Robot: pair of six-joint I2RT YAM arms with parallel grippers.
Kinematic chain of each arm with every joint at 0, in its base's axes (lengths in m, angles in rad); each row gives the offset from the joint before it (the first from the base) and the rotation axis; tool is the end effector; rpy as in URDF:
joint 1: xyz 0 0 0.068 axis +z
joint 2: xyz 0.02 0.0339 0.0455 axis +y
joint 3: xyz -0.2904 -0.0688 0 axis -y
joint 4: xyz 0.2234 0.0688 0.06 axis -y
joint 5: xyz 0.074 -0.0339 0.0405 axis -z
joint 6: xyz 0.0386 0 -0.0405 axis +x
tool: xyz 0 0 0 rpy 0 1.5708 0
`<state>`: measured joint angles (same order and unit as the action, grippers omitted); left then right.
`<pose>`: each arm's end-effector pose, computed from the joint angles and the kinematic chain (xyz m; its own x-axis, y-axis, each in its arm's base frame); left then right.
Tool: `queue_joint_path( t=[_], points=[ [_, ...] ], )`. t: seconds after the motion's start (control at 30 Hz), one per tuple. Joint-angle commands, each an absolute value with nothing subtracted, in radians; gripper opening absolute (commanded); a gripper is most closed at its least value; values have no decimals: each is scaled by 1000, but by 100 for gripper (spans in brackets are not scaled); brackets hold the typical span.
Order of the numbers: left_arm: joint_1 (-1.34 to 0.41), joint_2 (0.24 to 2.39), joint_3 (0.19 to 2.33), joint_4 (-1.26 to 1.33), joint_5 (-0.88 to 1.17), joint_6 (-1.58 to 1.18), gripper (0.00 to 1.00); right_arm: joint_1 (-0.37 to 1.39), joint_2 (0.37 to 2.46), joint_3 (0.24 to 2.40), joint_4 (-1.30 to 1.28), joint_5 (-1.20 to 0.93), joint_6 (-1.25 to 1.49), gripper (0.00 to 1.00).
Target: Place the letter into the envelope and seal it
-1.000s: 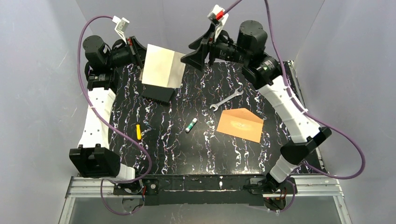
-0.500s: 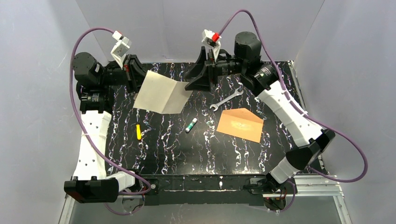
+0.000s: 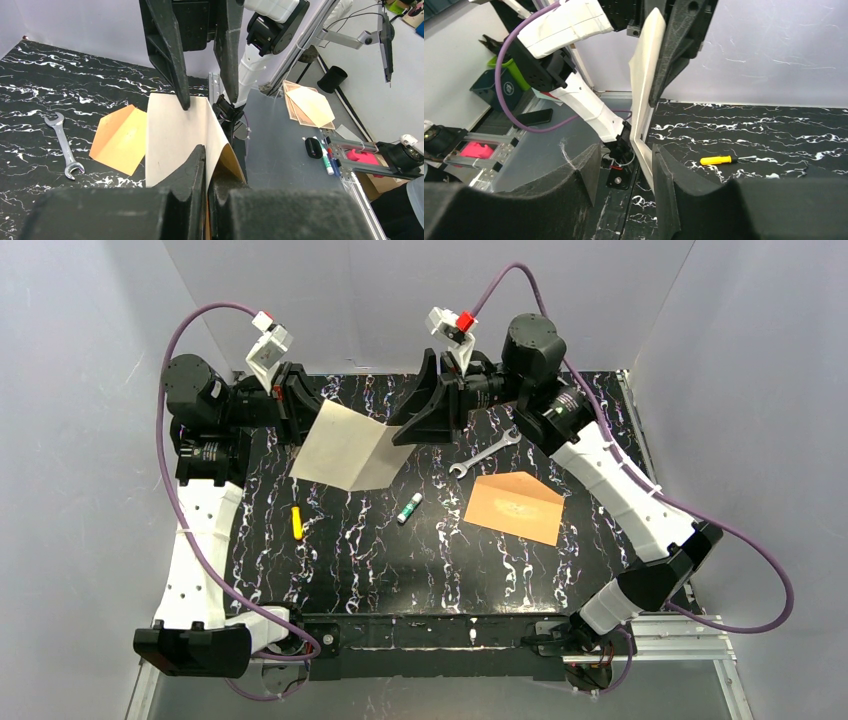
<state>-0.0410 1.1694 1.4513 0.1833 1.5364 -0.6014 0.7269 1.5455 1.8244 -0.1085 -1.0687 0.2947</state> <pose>0.1700 -0.0456 0.5344 -0.1362 -0.0139 -0.9906 0.9906 -0.0123 -0.1360 0.2033 0.2261 0.5387 -0.1591 0.0455 -0.9862 -0.9605 -0.2380 0.1440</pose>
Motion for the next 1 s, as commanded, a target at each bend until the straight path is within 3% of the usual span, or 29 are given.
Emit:
queue_joint_path(
  t=[0.0,0.1,0.37,0.5,0.6,0.67,0.8,0.97],
  points=[
    [-49,1144,1466,196,1551,-594,0,749,1542,1831,-81,-1094,310,52],
    [-51,1141,1463,195,1553,-594,0,760,1540,1831,-153,-1071,243,53],
    [-51,1130,1457,196,1550,-592,0,768,1545,1849,-286,-1044,162,33],
    [-51,1132,1461,197,1531,-592,0,769,1541,1856,-320,-1012,143,1],
    [-43,1140,1461,202,1558,-597,34,767,1522,1865,-343,-902,116,1],
    [-5,1135,1441,202,1586,-604,45,764,1496,1858,-358,-776,95,1],
    [117,1111,1329,204,1561,-571,60,736,1427,1767,-334,-584,106,1],
    [131,1112,1293,172,1408,-542,65,708,1346,1648,-324,-227,185,1]
  ],
)
